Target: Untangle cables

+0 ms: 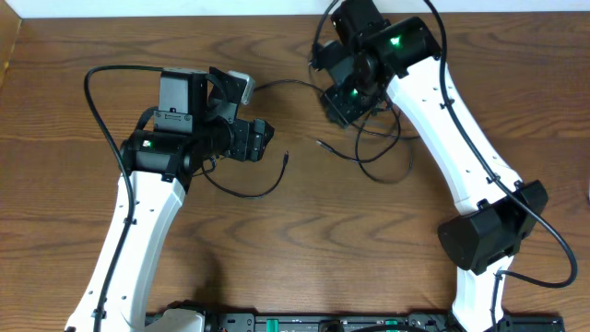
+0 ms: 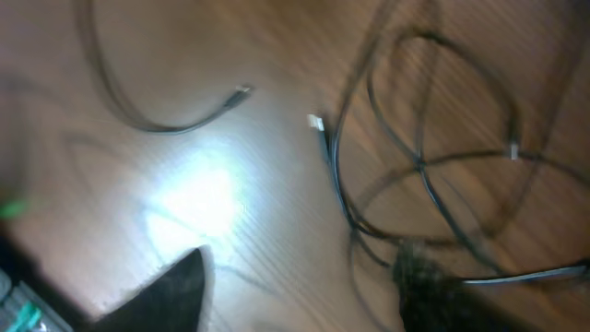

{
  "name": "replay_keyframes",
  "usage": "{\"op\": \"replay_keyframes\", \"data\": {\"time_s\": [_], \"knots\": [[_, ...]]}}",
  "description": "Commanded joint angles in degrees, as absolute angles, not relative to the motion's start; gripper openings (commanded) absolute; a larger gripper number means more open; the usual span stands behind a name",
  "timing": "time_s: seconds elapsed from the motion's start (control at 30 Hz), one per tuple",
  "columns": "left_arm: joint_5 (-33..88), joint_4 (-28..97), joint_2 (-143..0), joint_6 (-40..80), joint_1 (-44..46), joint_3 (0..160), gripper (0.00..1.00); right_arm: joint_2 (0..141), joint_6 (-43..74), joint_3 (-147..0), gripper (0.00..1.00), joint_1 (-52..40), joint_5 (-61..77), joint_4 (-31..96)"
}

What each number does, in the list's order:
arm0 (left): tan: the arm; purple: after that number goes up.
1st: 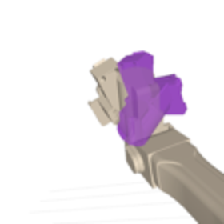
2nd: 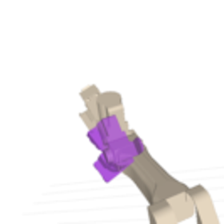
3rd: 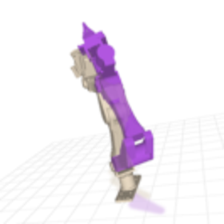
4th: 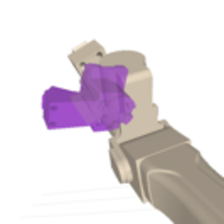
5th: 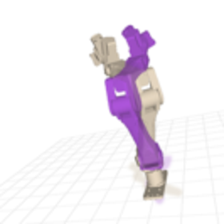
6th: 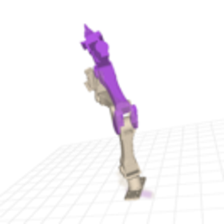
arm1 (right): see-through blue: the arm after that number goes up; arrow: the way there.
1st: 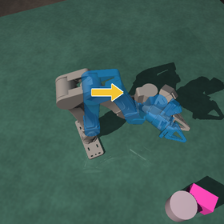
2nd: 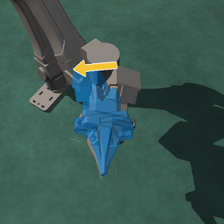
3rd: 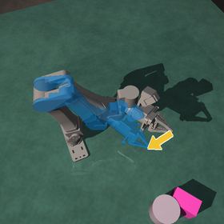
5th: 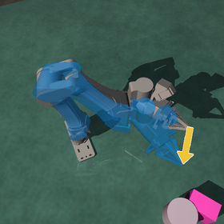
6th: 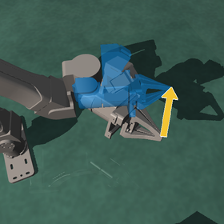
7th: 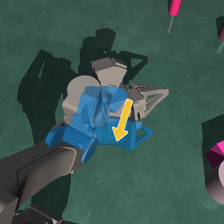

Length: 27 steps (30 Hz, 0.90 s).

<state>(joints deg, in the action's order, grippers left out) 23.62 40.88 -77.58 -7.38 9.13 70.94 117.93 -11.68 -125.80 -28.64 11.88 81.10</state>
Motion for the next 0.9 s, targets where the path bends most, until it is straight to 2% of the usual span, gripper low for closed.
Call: {"op": "replay_keyframes", "data": {"time_s": [0.0,0.07,0.17,0.27,0.57,0.63,0.87], "knots": [[23.5,40.9,-77.5,-7.2,9.3,71.3,0.81,117.9,-16.1,-125.8,0.77,-29.3,13.9,80.3],[23.5,40.9,-77.5,-7.2,9.3,71.3,0.81,117.9,-9.2,-125.8,0.81,-29.2,2.8,79.6],[23.5,40.9,-77.5,-7.2,9.3,71.3,0.81,117.9,9.9,-125.8,0.91,-28.3,-25.3,81.1],[23.5,40.9,-77.5,-7.2,9.3,71.3,0.81,117.9,18.6,-125.8,0.94,-26.5,-35.7,84.5],[23.5,40.9,-77.5,-7.3,9.3,71.3,0.81,117.9,18.6,-117.1,0.94,-19.4,-15.9,80.8],[23.5,40.9,-77.5,-7.3,9.3,71.3,0.81,117.9,14.7,-113.9,0.94,-18.9,-12.1,77.6],[23.5,40.9,-77.5,-7.3,9.3,71.3,0.81,117.9,-9.5,-104.2,0.99,-18.9,-5.4,67.3]]}}
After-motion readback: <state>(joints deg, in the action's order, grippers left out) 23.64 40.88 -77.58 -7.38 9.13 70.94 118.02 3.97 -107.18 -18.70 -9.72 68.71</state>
